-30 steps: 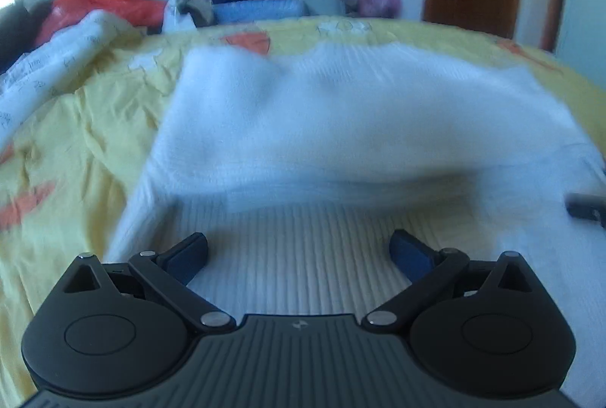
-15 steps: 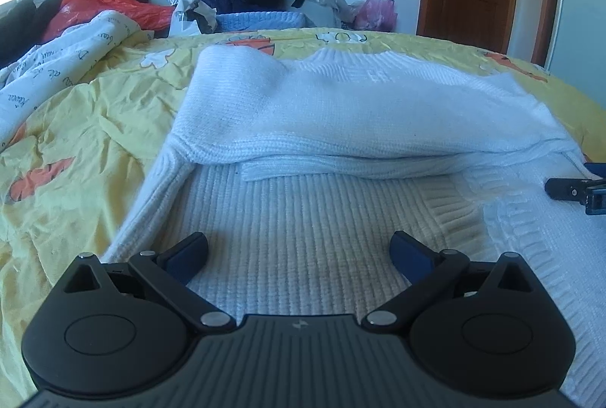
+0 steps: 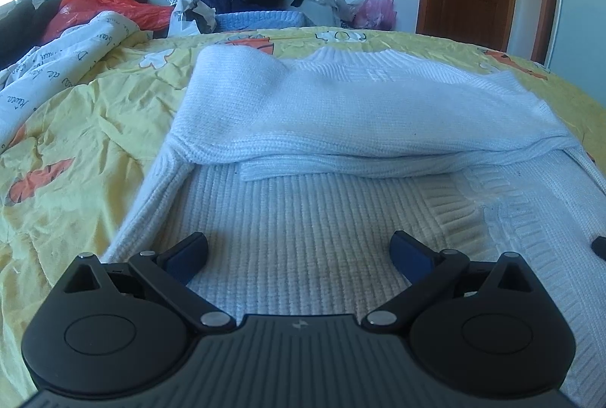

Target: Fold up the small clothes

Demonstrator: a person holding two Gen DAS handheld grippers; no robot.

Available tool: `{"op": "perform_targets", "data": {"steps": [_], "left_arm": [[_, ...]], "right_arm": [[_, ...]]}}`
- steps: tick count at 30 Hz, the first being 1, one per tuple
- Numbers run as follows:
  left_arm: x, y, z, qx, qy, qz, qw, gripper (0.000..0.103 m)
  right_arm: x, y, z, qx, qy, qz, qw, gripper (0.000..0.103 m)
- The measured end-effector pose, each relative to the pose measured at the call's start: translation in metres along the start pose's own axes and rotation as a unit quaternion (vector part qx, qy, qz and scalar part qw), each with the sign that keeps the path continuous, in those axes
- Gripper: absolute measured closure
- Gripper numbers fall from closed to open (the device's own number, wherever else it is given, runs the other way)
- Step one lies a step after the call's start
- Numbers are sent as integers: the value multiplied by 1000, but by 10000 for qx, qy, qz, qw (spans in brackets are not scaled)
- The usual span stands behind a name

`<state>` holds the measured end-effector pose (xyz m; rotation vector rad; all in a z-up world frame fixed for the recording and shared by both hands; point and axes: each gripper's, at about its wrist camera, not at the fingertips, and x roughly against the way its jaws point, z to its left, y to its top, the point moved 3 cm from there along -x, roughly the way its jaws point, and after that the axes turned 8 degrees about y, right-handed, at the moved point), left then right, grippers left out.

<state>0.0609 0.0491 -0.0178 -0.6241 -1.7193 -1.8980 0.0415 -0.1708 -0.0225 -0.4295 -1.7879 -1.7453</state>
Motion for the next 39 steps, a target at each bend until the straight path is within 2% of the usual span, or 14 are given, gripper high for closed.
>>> {"op": "perform_targets", "data": {"steps": [30, 35, 39], "left_arm": [[5, -2, -1, -48, 63, 38, 10000, 0], [23, -16, 1, 20, 181, 76, 9998, 0], [36, -28, 4, 57, 227, 74, 9997, 0]], "right_arm": [[1, -1, 7, -81, -153, 59, 9998, 2], [13, -11, 7, -415, -27, 97, 9991, 0], [20, -16, 7, -417, 54, 56, 9991, 0]]}}
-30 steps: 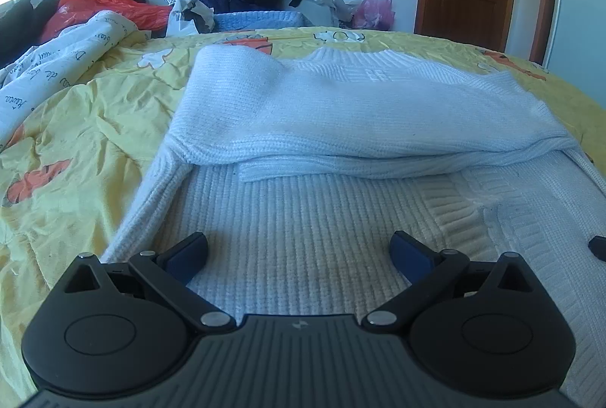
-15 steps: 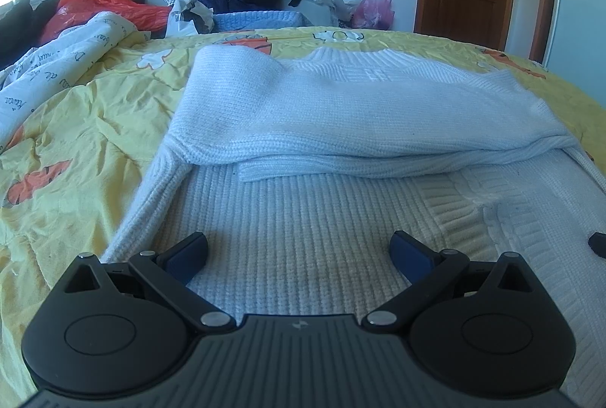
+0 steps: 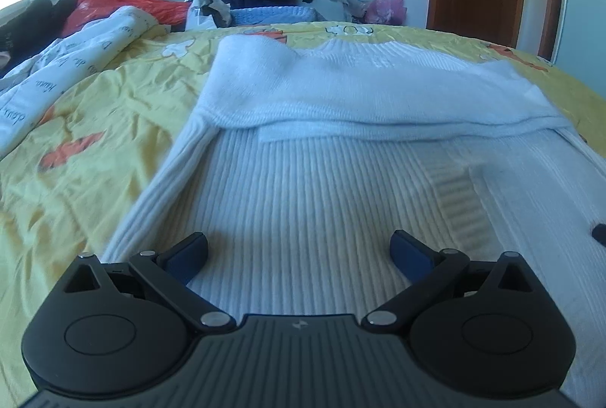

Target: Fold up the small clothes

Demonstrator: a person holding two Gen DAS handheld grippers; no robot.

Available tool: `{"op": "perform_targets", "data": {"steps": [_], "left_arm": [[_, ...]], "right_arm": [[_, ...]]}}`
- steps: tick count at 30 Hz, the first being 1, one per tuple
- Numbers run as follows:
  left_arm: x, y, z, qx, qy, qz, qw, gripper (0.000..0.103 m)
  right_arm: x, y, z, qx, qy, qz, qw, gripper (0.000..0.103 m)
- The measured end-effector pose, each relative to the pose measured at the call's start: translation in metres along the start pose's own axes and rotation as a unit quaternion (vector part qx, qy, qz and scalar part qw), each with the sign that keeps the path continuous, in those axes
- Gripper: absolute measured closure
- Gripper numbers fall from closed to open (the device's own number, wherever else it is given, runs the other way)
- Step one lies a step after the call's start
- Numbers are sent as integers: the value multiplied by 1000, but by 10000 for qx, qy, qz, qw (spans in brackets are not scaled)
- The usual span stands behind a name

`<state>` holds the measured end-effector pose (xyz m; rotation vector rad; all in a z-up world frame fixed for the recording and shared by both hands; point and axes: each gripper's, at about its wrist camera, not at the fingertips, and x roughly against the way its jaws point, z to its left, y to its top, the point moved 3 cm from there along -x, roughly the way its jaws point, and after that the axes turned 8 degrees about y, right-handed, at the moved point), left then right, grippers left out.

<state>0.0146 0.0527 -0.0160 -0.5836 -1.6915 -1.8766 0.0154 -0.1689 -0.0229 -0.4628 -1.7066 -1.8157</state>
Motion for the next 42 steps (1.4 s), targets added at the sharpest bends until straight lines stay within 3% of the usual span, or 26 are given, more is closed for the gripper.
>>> {"op": "perform_targets", "data": {"steps": [42], "left_arm": [[74, -63, 15, -22, 117, 62, 9999, 0]], "right_arm": [[55, -39, 14, 326, 259, 241, 9988, 0]]}}
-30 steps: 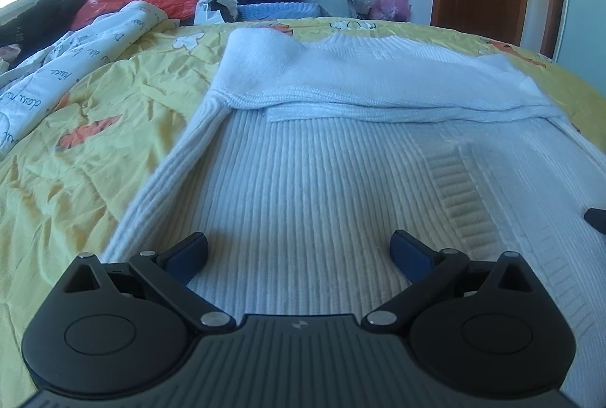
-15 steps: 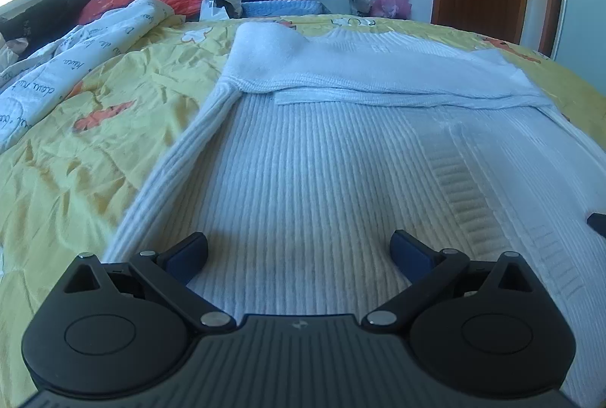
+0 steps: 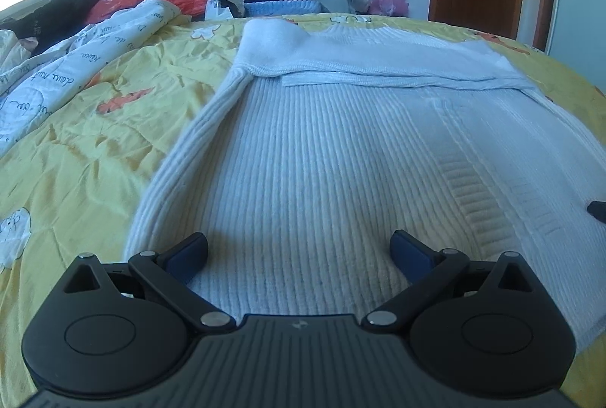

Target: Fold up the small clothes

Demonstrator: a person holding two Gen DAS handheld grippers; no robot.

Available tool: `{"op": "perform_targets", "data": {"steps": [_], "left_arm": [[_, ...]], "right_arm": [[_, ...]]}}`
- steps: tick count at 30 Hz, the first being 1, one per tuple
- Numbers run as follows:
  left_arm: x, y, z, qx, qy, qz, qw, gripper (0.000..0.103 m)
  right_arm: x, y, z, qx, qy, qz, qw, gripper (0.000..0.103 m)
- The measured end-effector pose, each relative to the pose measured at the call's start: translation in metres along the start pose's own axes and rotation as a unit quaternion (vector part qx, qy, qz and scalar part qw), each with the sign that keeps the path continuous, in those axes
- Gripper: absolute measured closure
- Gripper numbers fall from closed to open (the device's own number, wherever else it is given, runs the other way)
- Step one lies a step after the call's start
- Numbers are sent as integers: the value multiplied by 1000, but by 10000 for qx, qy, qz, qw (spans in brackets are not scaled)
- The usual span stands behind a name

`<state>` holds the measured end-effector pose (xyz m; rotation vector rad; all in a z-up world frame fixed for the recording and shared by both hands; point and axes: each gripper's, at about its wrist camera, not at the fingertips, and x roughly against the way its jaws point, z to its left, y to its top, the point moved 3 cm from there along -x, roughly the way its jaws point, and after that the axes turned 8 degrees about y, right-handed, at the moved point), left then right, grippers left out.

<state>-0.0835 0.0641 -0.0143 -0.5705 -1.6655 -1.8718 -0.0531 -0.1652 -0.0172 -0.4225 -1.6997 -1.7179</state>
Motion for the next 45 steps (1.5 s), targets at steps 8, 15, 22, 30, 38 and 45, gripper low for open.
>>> {"op": "perform_targets", "data": {"steps": [8, 15, 22, 30, 38, 45], "left_arm": [[3, -2, 1, -12, 5, 68, 10000, 0], [6, -5, 3, -11, 14, 91, 10000, 0], [23, -19, 17, -74, -63, 104, 9999, 0], [57, -46, 30, -595, -101, -40, 9982, 0], [67, -44, 82, 317, -231, 167, 9991, 0], [39, -38, 111, 2023, -1365, 798, 9665, 0]], "right_arm": [[11, -9, 0, 111, 82, 73, 9999, 0], [14, -11, 1, 169, 88, 74, 9998, 0], [19, -15, 2, 315, 136, 145, 9993, 1], [33, -21, 4, 632, 343, 418, 9965, 0], [62, -20, -28, -474, 1346, 1007, 9846, 7], [73, -27, -114, -2780, 1866, 673, 9399, 27]]}}
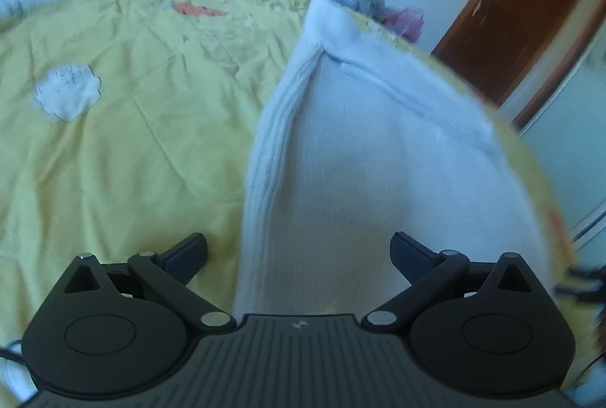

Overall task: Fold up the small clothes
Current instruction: 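Roll both grippers sideways and close them on the sweater hem edge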

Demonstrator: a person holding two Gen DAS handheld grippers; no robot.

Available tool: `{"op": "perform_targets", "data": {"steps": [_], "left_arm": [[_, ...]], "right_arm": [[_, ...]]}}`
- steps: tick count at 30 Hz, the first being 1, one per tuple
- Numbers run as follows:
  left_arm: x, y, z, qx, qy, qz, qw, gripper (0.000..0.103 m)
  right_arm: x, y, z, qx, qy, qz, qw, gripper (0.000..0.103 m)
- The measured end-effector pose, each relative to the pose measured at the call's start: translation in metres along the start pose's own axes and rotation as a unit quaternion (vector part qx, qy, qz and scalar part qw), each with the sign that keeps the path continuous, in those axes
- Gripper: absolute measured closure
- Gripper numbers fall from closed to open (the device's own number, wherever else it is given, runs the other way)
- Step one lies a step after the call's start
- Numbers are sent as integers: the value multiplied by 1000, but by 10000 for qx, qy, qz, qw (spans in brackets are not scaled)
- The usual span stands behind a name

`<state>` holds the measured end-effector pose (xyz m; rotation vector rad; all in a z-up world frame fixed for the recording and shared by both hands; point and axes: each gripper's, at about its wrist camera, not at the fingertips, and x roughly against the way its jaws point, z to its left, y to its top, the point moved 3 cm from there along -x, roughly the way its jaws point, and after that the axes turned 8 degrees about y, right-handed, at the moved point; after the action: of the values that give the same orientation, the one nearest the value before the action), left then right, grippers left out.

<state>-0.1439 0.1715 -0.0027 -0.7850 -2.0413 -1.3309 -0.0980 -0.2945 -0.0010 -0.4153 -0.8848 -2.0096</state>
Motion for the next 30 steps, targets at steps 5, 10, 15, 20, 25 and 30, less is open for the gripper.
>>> {"op": "perform_targets", "data": {"steps": [5, 10, 15, 20, 25, 30], "left_arm": [[-5, 9, 4, 168, -386, 252, 9988, 0], [-10, 9, -1, 116, -709, 467, 9963, 0], [-24, 13, 15, 1058, -1702, 1059, 9740, 7], [-38, 15, 37, 1572, -1697, 1538, 9606, 60], [-39, 14, 34, 1495, -1735, 1538, 9612, 59], [-40, 19, 28, 1316, -1663, 1583, 9643, 59]], "right_arm": [[-6, -1, -14, -444, 627, 184, 9969, 35], [-21, -3, -9, -696, 1193, 474, 9893, 38], [-31, -2, -12, -1096, 1614, 562, 9792, 44], [-39, -5, -19, -1204, 1558, 659, 9782, 69], [-49, -8, -19, -1206, 1601, 724, 9770, 84], [-52, -8, -21, -1199, 1590, 815, 9766, 88]]}}
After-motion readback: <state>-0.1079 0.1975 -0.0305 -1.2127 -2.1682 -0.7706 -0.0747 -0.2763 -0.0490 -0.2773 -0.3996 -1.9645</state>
